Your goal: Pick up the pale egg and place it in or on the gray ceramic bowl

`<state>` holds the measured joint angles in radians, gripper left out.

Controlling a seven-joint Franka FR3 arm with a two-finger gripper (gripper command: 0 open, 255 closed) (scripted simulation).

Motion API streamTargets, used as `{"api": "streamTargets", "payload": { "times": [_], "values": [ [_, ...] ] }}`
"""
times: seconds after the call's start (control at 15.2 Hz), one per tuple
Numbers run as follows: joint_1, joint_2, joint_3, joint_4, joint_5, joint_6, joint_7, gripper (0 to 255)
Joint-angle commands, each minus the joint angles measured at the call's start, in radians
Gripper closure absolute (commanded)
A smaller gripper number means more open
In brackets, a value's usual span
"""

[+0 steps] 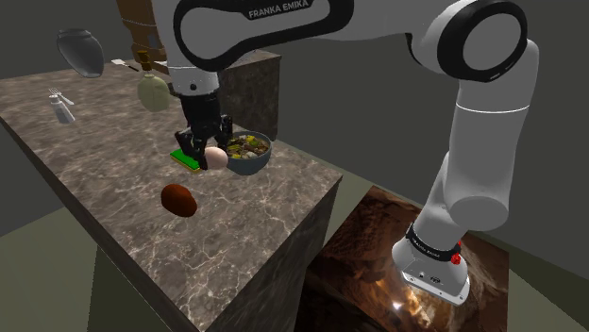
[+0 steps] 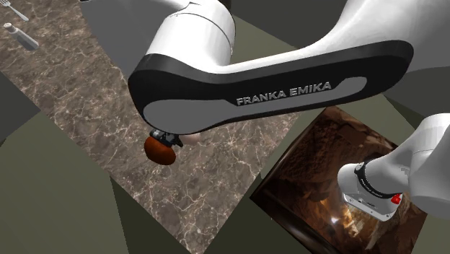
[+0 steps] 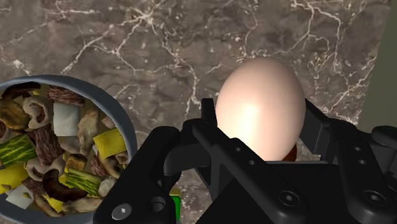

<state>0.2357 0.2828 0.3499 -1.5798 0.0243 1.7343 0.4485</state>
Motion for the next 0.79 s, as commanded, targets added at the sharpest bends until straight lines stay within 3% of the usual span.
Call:
{"api": "streamTargets", "payload": {
  "times": [0.0, 0.13, 0.73],
  "values": [
    [0.0, -0.004, 0.0, 0.023, 0.001, -0.027, 0.001, 255],
    [0.0, -0.005, 0.001, 0.041, 0.002, -0.046, 0.002, 255],
    [-0.121, 0.008, -0.071, 0.07, -0.007, -0.077, -0.187, 255]
  ]
}}
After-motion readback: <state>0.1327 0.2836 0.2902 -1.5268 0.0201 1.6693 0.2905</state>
